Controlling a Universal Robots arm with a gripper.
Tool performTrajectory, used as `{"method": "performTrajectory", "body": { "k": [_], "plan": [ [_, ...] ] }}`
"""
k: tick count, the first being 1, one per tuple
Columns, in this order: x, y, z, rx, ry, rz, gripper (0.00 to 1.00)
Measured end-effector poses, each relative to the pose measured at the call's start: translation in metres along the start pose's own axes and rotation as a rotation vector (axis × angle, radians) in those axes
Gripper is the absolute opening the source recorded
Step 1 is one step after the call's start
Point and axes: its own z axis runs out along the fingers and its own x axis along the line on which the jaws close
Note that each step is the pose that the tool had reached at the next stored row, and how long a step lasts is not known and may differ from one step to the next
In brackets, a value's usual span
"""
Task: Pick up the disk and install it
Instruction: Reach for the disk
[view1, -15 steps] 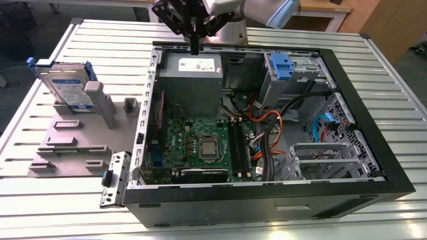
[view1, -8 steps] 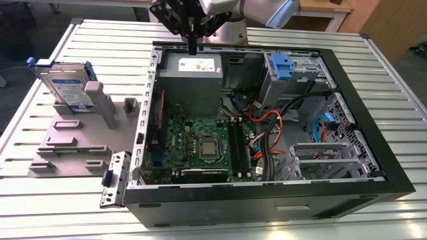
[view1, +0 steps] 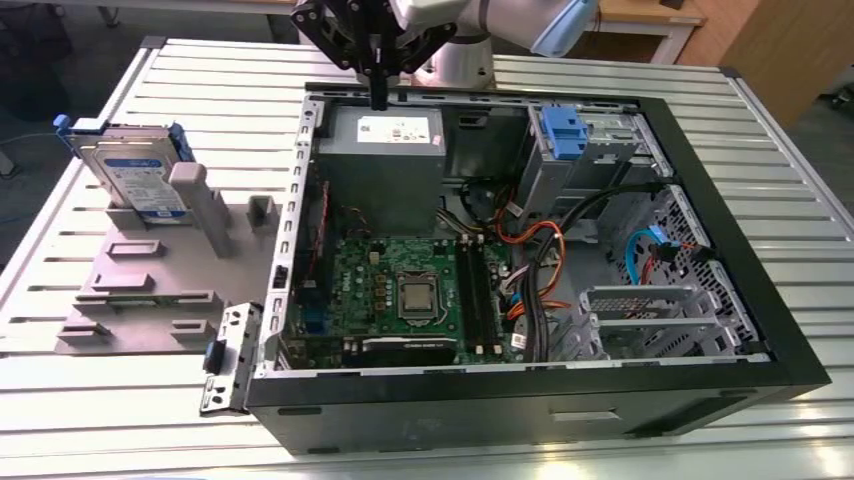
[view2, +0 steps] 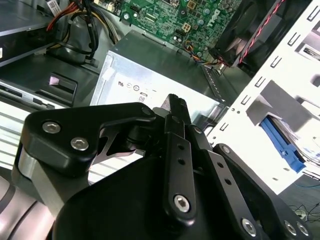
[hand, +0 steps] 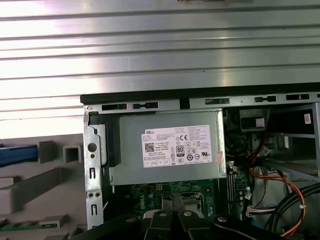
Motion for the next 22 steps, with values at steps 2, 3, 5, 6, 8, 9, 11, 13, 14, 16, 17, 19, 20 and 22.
{"method": "performTrajectory", "body": {
  "k": [2,3,5,6,8,9,11,13,14,16,17,19,20,22],
  "plan": [
    [0.0004,0.0,0.0,0.0001,0.0,0.0,0.11],
    [0.0006,0.0,0.0,0.0001,0.0001,0.0,0.11],
    [0.0015,-0.0001,0.0,0.0,0.0,0.0,0.11],
    [0.0017,-0.0001,0.0,0.0,0.0,0.0,0.11],
    [0.0021,-0.0002,0.0,0.0001,0.0,0.0,0.11],
    [0.0022,-0.0002,-0.0001,0.0001,0.0,0.0,0.11],
    [0.0023,-0.0002,-0.0001,0.0001,0.0001,0.0,0.11],
    [0.0023,-0.0002,0.0,0.0,0.0,0.0,0.11],
    [0.0023,-0.0002,-0.0001,0.0001,0.0,0.0,0.11],
    [0.0026,-0.0002,0.0,0.0,0.0,0.0,0.11],
    [0.003,-0.0002,0.0,0.0,0.0,0.0,0.11],
    [0.0042,-0.0004,0.0,0.0,0.0,0.0,0.11],
    [0.005,-0.0004,0.0,0.0001,0.0001,0.0,0.11],
    [0.007,-0.0006,0.0,0.0001,0.0001,0.0,0.11]
  ]
}}
